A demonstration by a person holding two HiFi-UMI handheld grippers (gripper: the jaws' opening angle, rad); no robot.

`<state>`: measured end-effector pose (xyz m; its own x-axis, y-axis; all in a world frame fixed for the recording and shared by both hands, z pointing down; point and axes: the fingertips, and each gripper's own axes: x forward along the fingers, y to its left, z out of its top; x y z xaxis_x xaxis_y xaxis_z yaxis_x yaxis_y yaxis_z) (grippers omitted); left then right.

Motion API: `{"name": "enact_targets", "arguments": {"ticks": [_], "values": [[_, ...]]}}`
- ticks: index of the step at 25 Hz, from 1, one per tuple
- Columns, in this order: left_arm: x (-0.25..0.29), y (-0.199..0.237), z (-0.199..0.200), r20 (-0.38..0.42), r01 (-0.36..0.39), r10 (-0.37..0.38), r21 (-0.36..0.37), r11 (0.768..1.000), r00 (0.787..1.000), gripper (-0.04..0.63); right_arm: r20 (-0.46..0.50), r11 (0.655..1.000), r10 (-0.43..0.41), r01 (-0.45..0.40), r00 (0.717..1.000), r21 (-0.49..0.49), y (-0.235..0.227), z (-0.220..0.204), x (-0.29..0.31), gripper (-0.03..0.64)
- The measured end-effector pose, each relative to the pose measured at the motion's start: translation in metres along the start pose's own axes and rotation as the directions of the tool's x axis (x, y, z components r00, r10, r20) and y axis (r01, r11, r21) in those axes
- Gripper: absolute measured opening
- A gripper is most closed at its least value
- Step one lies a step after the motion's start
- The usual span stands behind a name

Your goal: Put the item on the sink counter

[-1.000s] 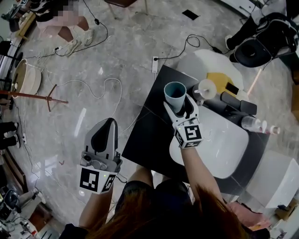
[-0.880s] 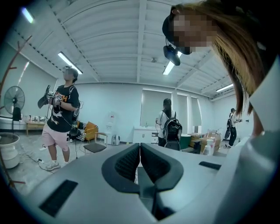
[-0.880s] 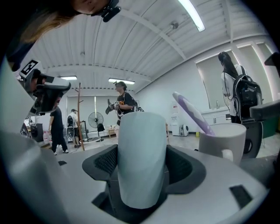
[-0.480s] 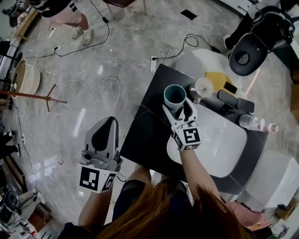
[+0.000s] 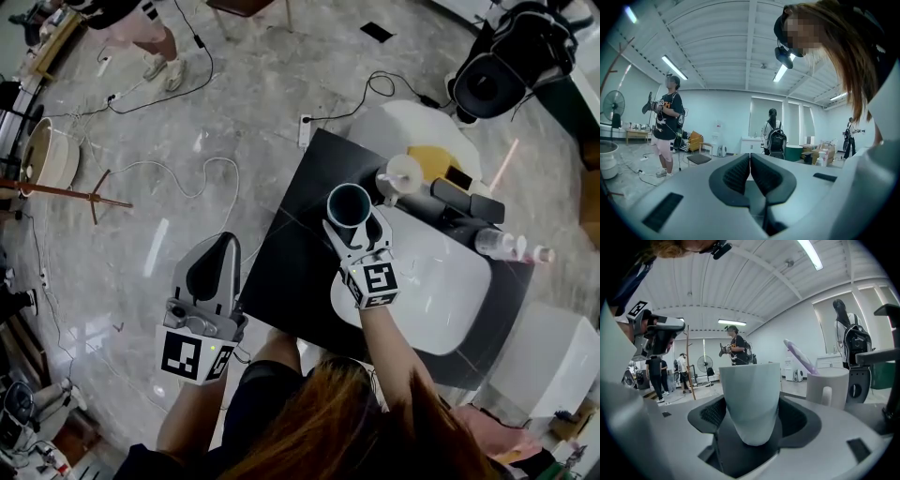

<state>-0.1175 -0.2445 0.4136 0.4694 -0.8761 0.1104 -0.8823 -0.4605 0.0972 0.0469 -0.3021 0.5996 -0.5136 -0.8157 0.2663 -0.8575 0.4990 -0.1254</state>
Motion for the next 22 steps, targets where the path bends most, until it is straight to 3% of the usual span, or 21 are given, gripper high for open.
{"name": "enact_targets", "arguments": {"ticks": [8, 16, 19, 22], "values": [[-0.008, 0.001, 0.005, 0.014, -0.01, 0.009, 0.006, 1.0, 1.0, 0.023, -0.029, 1.0, 0.015, -0.015, 0.999, 0.007, 0.007, -0.003, -0.005, 0.401], [-0.013, 0.001, 0.019, 0.039, -0.011, 0.01, 0.013, 1.0, 0.999, 0.023, 0.03, 1.0, 0.005, -0.005, 1.0, 0.02, 0.012, 0.037, -0.032, 0.411], [-0.013, -0.001, 0.029, 0.058, -0.005, 0.004, 0.017, 1.0, 0.998, 0.023, 0.065, 1.0, 0.002, -0.004, 0.998, 0.023, 0.014, 0.058, -0.047, 0.394], [-0.011, -0.004, 0.041, 0.084, 0.003, -0.005, 0.024, 1.0, 0.996, 0.023, 0.108, 1.0, 0.003, -0.005, 0.994, 0.013, 0.016, 0.082, -0.066, 0.33]]}}
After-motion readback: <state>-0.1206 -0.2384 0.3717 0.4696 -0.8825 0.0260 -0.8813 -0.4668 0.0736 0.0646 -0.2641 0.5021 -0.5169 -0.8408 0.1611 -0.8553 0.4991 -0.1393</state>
